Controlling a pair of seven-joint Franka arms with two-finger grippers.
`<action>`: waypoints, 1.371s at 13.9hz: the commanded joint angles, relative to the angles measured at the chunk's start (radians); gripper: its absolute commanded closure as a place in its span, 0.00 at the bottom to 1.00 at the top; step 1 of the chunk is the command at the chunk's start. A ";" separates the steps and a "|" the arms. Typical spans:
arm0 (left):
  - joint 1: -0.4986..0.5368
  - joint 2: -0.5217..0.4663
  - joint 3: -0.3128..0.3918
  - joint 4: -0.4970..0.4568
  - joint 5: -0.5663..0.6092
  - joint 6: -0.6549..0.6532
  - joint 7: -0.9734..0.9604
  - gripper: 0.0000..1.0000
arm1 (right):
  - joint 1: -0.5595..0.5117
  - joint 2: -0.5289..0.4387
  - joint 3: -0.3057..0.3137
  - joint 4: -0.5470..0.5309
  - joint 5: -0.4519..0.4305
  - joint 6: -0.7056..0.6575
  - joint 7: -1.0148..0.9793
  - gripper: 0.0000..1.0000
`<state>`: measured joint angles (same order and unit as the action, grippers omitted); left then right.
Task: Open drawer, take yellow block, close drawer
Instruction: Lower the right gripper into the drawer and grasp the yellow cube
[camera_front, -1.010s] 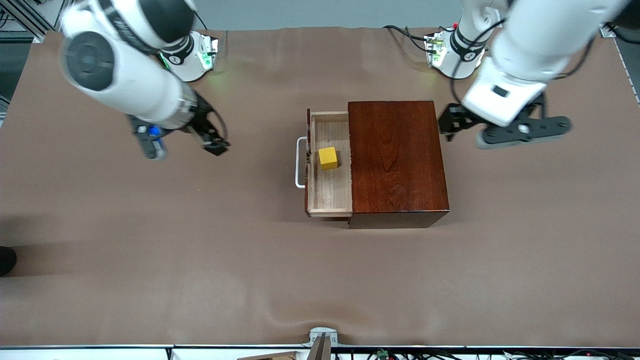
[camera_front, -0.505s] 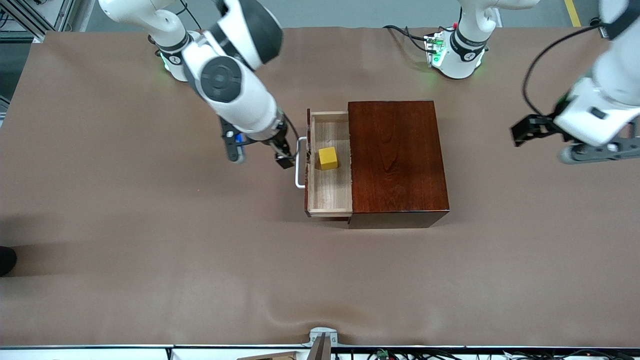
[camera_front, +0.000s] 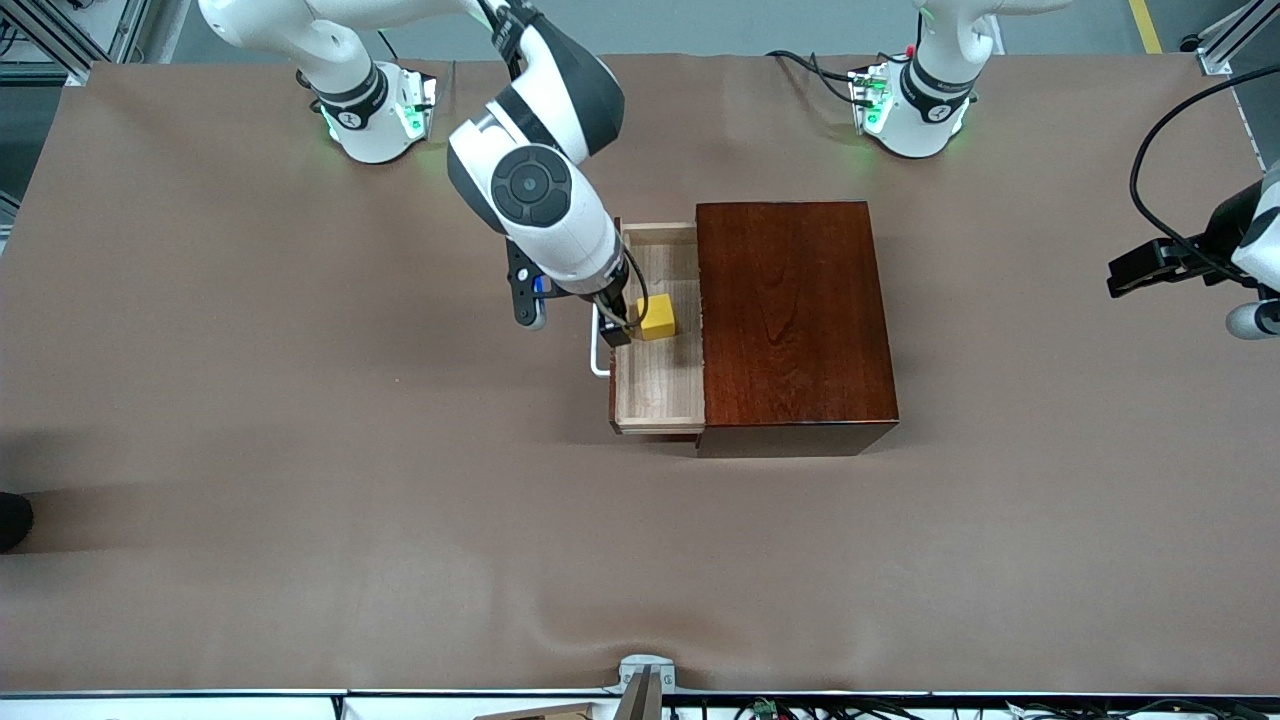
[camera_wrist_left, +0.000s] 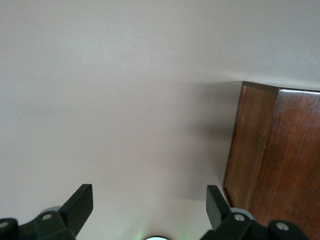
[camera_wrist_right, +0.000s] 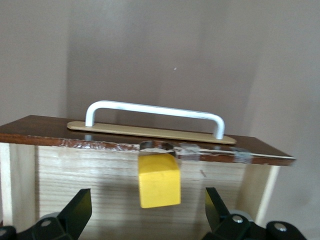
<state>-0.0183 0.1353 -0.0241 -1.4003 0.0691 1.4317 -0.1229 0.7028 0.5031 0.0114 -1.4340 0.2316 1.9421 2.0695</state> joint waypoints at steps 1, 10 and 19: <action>0.021 -0.034 -0.011 -0.031 -0.015 0.013 0.025 0.00 | 0.027 0.038 -0.011 0.007 0.002 0.057 0.026 0.00; 0.066 -0.056 -0.008 -0.023 -0.015 0.004 0.089 0.00 | 0.092 0.100 -0.013 0.000 0.000 0.089 0.106 0.00; 0.064 -0.056 -0.008 0.000 0.001 0.006 0.103 0.00 | 0.124 0.107 -0.011 -0.029 -0.104 0.106 0.112 0.51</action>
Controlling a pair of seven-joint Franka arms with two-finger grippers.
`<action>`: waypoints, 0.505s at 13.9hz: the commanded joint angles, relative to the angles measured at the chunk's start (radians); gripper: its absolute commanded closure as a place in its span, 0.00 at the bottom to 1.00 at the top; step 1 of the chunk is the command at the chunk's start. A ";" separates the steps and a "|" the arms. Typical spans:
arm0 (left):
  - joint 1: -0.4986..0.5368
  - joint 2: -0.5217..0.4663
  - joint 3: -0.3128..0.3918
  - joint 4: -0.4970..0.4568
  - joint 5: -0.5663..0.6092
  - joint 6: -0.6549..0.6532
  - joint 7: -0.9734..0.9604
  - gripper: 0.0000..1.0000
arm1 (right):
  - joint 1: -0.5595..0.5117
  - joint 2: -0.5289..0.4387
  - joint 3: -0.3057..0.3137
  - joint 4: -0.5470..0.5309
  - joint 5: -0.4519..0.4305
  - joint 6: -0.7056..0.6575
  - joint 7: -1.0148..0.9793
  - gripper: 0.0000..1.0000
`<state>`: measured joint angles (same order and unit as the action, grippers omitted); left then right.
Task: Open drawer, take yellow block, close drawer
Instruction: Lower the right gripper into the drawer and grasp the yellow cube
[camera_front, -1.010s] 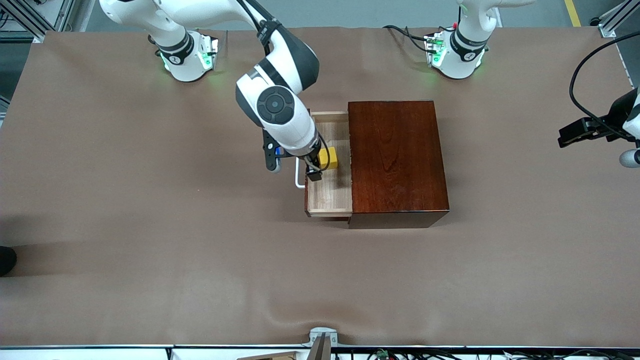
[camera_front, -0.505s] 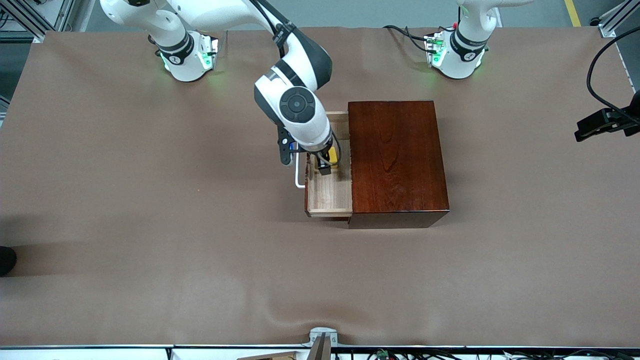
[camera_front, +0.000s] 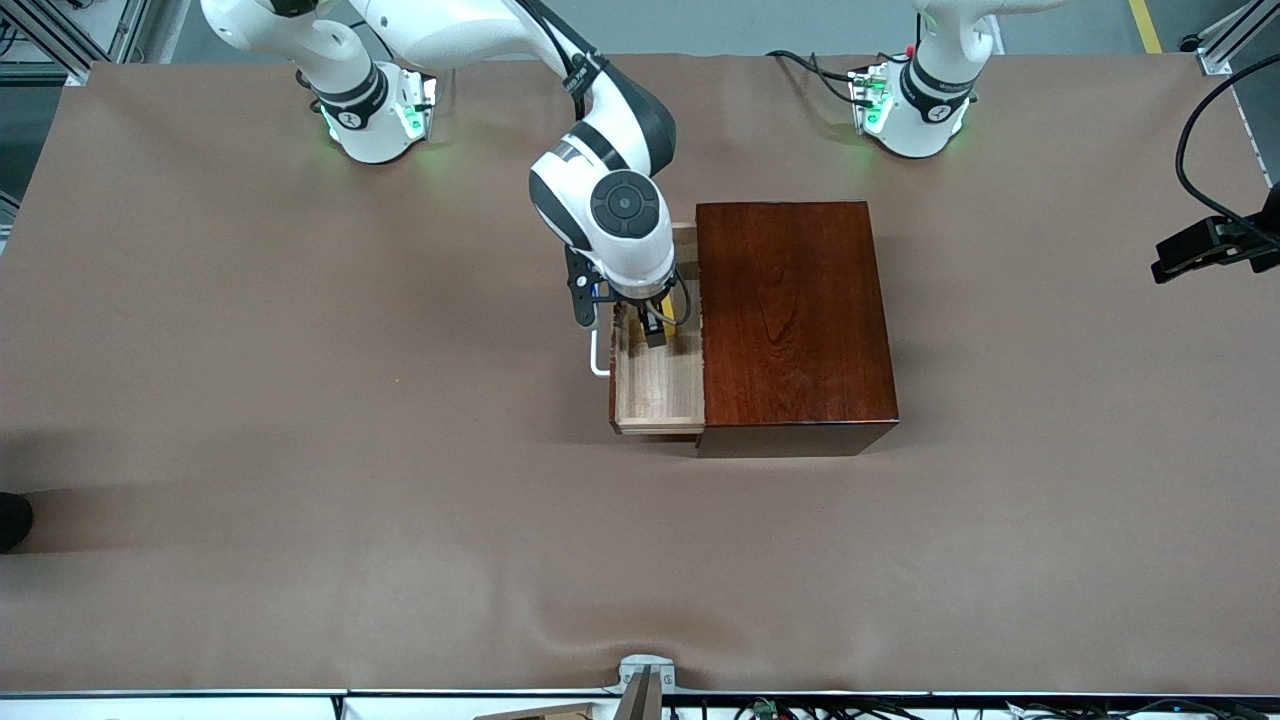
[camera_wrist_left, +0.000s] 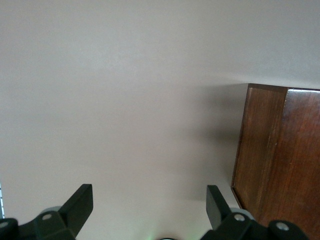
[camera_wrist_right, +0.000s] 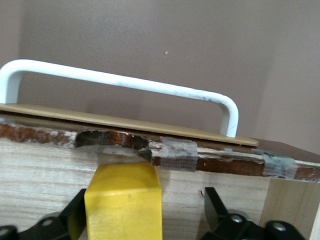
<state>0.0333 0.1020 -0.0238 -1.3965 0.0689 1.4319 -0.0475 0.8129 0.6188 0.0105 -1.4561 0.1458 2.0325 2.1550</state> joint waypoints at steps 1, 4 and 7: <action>0.011 -0.018 -0.007 0.020 0.003 0.002 0.025 0.00 | 0.014 -0.008 -0.011 -0.007 -0.018 0.023 0.026 0.79; 0.013 -0.024 -0.005 0.039 0.008 -0.019 0.035 0.00 | 0.008 -0.014 -0.011 0.000 -0.011 0.023 0.026 1.00; 0.013 -0.024 -0.005 0.042 0.008 -0.024 0.049 0.00 | 0.002 -0.024 -0.011 0.008 -0.005 0.014 0.026 1.00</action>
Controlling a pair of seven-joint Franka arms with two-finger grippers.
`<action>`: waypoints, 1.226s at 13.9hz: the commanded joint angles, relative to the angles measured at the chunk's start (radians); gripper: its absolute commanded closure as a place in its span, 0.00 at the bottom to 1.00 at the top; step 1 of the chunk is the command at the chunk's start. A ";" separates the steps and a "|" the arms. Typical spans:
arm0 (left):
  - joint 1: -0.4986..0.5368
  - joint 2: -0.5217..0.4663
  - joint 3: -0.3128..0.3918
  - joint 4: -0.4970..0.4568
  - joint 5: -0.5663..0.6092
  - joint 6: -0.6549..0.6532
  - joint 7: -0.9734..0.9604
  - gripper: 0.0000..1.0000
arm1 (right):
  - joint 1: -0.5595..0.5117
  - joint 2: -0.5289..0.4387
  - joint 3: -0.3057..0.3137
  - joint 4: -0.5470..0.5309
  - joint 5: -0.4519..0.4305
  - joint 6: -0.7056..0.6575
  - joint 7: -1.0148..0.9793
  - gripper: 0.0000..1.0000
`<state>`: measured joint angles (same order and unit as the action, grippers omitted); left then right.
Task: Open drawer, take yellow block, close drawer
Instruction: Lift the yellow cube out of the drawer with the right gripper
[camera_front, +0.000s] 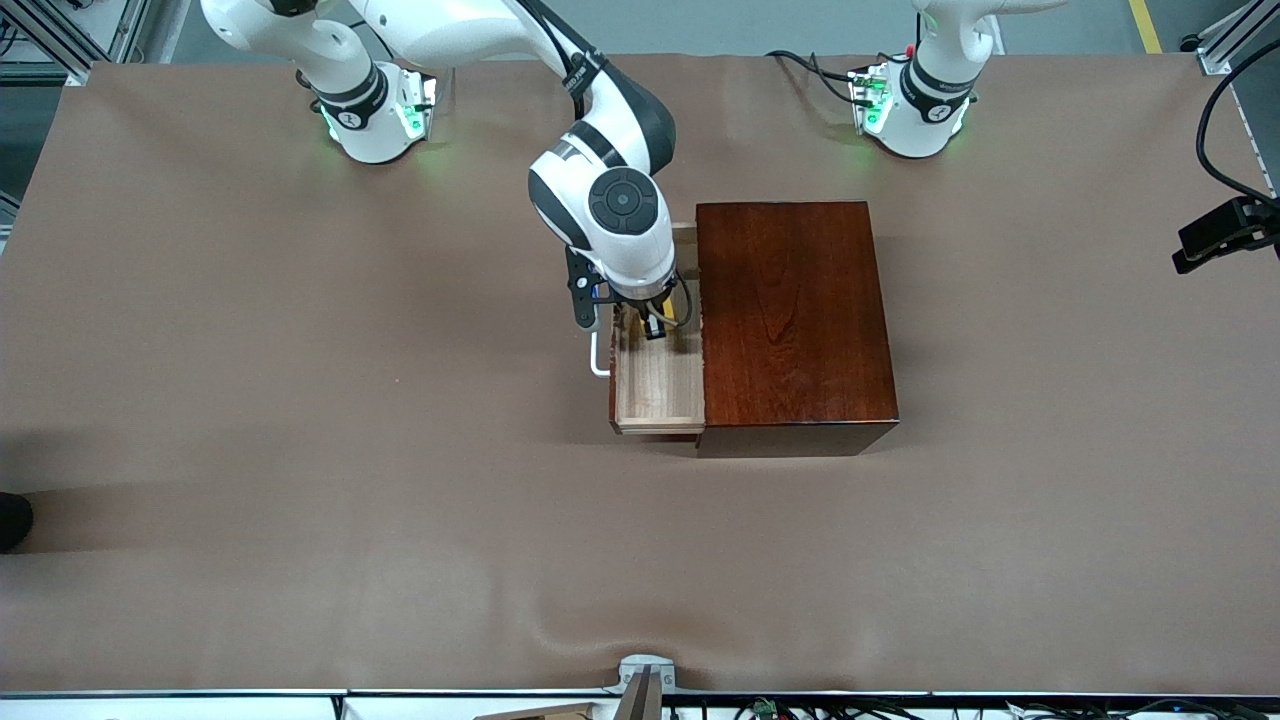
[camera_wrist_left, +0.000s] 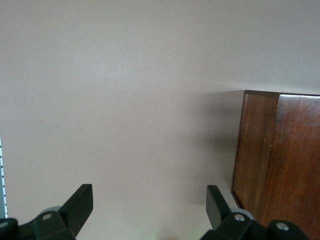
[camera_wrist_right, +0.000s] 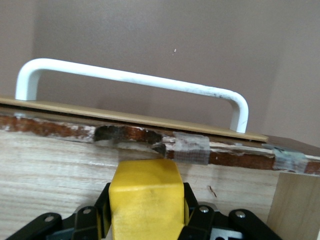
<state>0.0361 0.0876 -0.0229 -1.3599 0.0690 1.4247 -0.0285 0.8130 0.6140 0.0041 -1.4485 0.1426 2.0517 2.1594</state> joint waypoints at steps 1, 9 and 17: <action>0.010 -0.009 -0.005 0.005 0.008 -0.017 0.030 0.00 | 0.002 -0.022 -0.004 0.002 -0.001 -0.005 0.022 1.00; 0.008 -0.006 -0.012 0.007 0.049 -0.017 0.032 0.00 | -0.067 -0.071 -0.004 0.077 0.002 -0.111 0.056 1.00; 0.008 -0.003 -0.008 0.007 0.058 -0.017 0.048 0.00 | -0.219 -0.173 -0.006 0.188 0.000 -0.422 -0.298 1.00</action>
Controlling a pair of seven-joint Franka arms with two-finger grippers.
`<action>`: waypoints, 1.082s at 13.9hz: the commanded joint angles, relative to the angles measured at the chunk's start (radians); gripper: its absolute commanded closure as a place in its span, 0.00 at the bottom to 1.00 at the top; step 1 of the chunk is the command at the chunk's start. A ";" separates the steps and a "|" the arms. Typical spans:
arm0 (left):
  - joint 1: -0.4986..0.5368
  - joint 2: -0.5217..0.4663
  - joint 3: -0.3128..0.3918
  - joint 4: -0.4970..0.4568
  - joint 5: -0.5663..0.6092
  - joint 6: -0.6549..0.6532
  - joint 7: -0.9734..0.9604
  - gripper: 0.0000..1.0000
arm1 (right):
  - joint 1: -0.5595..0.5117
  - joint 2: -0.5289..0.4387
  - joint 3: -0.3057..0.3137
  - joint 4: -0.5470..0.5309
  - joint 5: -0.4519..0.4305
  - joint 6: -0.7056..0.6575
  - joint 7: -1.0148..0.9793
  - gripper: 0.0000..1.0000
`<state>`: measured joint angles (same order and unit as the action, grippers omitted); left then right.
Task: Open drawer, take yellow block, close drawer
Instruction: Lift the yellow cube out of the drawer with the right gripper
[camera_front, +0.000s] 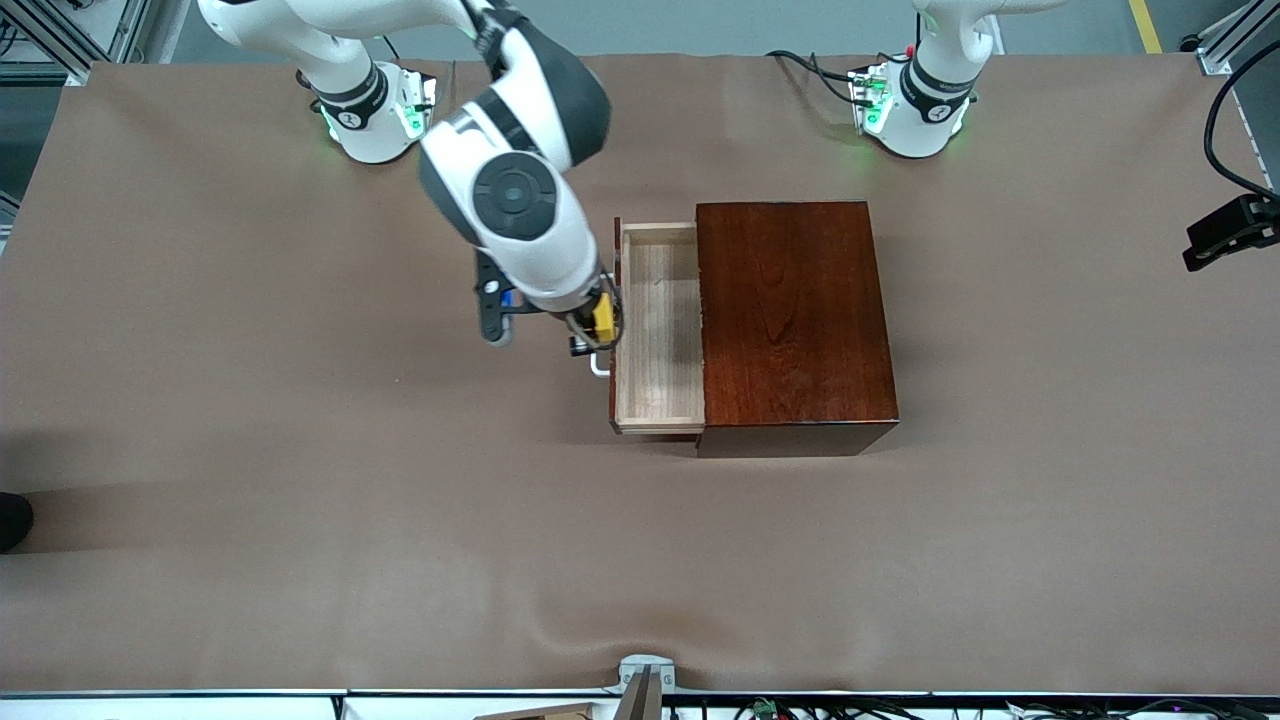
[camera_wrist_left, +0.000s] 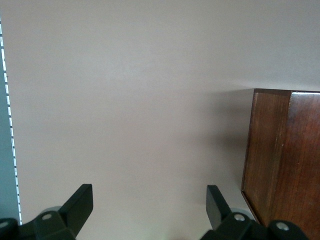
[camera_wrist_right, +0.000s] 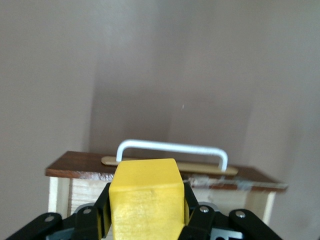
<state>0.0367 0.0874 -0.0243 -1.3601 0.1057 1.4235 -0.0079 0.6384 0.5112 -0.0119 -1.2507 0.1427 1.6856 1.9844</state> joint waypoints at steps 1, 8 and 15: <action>0.009 -0.005 -0.008 0.007 0.020 -0.015 0.029 0.00 | -0.087 -0.091 0.009 -0.018 0.000 -0.091 -0.213 1.00; 0.002 -0.008 -0.023 0.009 0.012 -0.017 0.028 0.00 | -0.368 -0.089 0.009 -0.099 0.029 -0.164 -0.896 1.00; 0.005 -0.020 -0.020 0.007 0.008 -0.026 0.029 0.00 | -0.586 -0.094 0.007 -0.297 -0.069 -0.092 -1.433 1.00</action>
<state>0.0355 0.0862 -0.0409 -1.3592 0.1057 1.4198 0.0008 0.1067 0.4371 -0.0245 -1.4937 0.1064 1.5641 0.6572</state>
